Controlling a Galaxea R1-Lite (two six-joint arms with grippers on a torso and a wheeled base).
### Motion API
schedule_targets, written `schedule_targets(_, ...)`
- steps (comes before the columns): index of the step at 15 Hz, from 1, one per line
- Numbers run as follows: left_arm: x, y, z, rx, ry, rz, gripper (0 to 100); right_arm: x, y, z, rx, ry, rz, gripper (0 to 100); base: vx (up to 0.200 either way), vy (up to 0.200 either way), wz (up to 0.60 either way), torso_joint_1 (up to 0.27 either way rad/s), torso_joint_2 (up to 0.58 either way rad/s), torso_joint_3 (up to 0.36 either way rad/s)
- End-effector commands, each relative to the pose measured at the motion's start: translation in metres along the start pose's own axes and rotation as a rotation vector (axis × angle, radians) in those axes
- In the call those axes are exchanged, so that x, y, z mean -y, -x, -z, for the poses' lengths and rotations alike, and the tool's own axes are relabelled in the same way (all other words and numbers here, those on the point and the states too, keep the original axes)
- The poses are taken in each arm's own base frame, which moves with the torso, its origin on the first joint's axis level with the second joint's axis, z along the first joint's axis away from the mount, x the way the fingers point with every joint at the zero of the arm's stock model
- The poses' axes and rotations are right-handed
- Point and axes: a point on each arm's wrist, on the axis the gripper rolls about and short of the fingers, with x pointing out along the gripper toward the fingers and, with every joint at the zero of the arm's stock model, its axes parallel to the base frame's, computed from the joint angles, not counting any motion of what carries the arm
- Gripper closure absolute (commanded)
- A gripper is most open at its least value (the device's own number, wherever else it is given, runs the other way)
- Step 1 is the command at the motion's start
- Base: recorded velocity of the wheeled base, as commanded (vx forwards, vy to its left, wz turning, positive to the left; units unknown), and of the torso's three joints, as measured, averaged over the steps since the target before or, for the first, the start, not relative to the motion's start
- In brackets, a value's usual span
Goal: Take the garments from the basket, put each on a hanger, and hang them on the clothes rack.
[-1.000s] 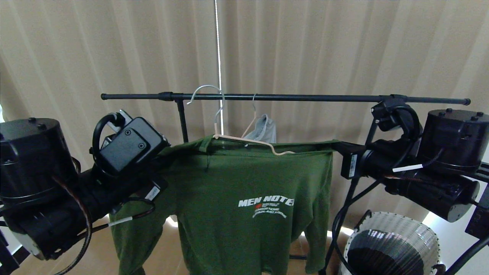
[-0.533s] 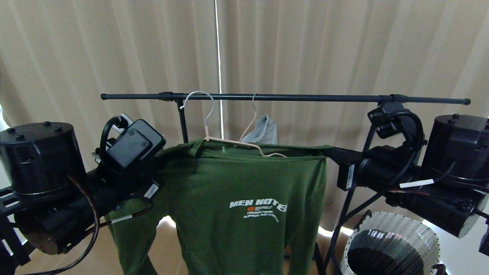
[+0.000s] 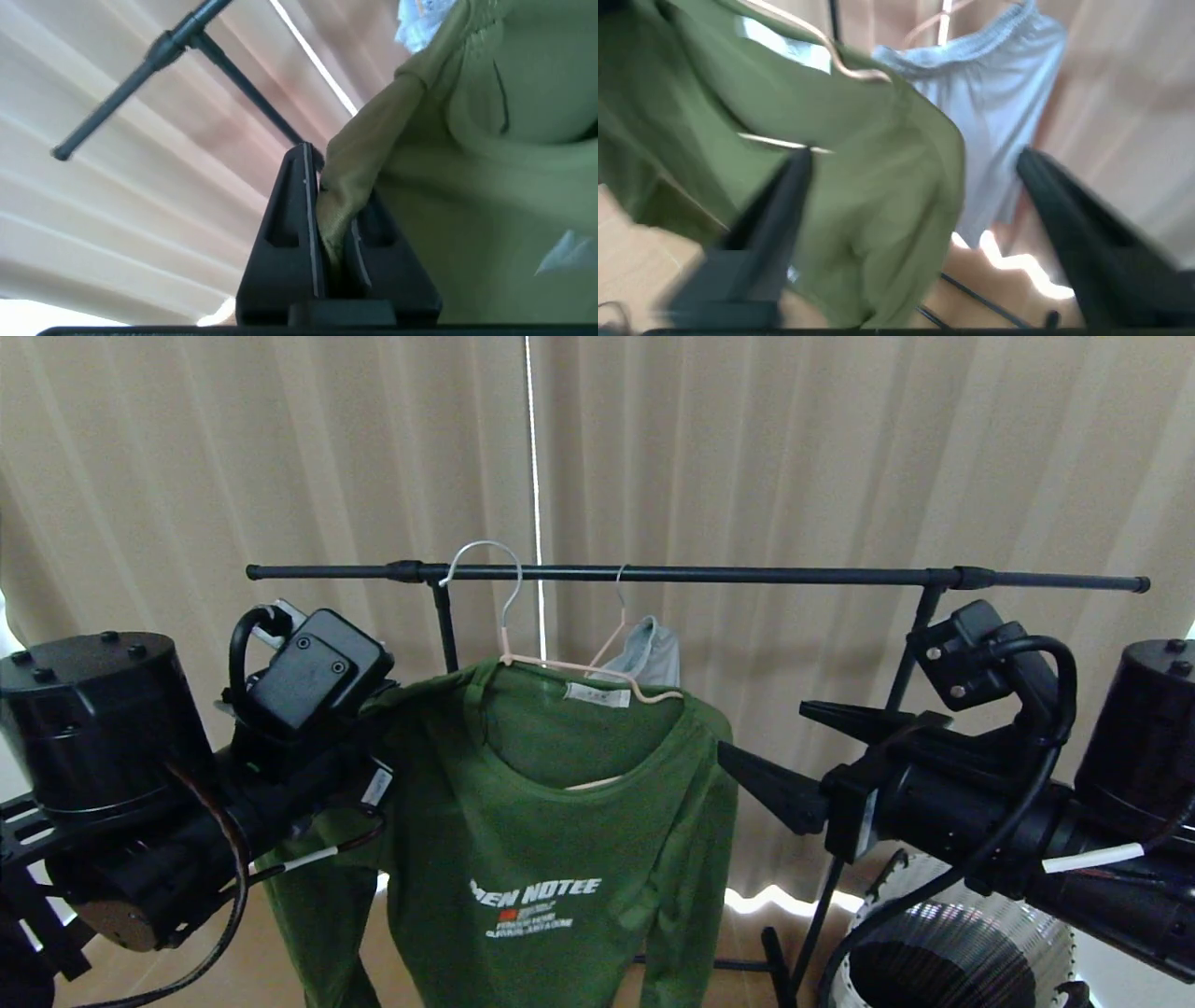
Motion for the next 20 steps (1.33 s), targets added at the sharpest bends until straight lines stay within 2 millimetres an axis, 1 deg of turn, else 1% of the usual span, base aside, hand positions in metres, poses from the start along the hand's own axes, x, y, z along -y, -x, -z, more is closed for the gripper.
schedule_targets(1, 0.004, -0.003, 0.005, -0.020, -0.005, 0.013, 100, 0.000, 0.007, -0.005, 0.024, 0.000, -0.007, 0, 0.000, 0.000, 0.00, 0.000, 0.00, 0.000)
schedule_targets(2, 0.003, -0.008, 0.003, 0.001, 0.008, -0.038, 100, 0.002, 0.014, -0.010, 0.049, 0.020, -0.055, 0, 0.000, 0.000, 0.00, 0.000, 0.00, 0.000)
schedule_targets(4, 0.005, -0.009, 0.002, 0.011, 0.010, -0.040, 100, 0.001, 0.011, -0.014, 0.058, 0.039, -0.059, 0, 0.000, 0.000, 0.00, 0.000, 0.00, 0.000)
schedule_targets(5, 0.009, -0.007, -0.002, 0.028, 0.012, -0.022, 100, 0.001, 0.001, -0.013, 0.047, 0.070, -0.053, 0, 0.000, 0.000, 0.00, 0.000, 0.00, 0.000)
schedule_targets(7, 0.014, -0.005, -0.006, 0.046, 0.010, -0.001, 100, 0.012, -0.011, -0.017, 0.050, 0.146, -0.004, 0, 0.000, 0.000, 0.00, 0.000, 0.00, 0.000)
schedule_targets(9, 0.017, -0.004, -0.009, 0.058, 0.010, 0.010, 100, 0.019, -0.021, -0.018, 0.060, 0.215, 0.024, 0, 0.000, 0.000, 0.00, 0.000, 0.00, 0.000)
schedule_targets(13, 0.029, -0.001, -0.016, 0.087, 0.028, 0.062, 100, 0.020, -0.044, -0.009, 0.012, 0.319, 0.027, 0, 0.000, 0.000, 0.00, 0.000, 0.00, 0.000)
schedule_targets(15, 0.032, 0.000, -0.018, 0.096, 0.025, 0.073, 100, 0.019, -0.055, -0.014, 0.027, 0.346, 0.033, 0, 0.000, 0.000, 0.00, 0.000, 0.00, 0.000)
schedule_targets(17, 0.035, 0.001, -0.017, 0.098, 0.023, 0.086, 100, 0.019, -0.061, -0.018, 0.039, 0.347, 0.036, 0, 0.000, 0.000, 0.00, 0.000, 0.00, 0.000)
schedule_targets(20, 0.041, 0.003, -0.020, 0.137, 0.025, 0.096, 100, 0.019, -0.063, -0.017, 0.033, 0.374, 0.037, 0, 0.000, 0.000, 0.00, 0.000, 0.00, 0.000)
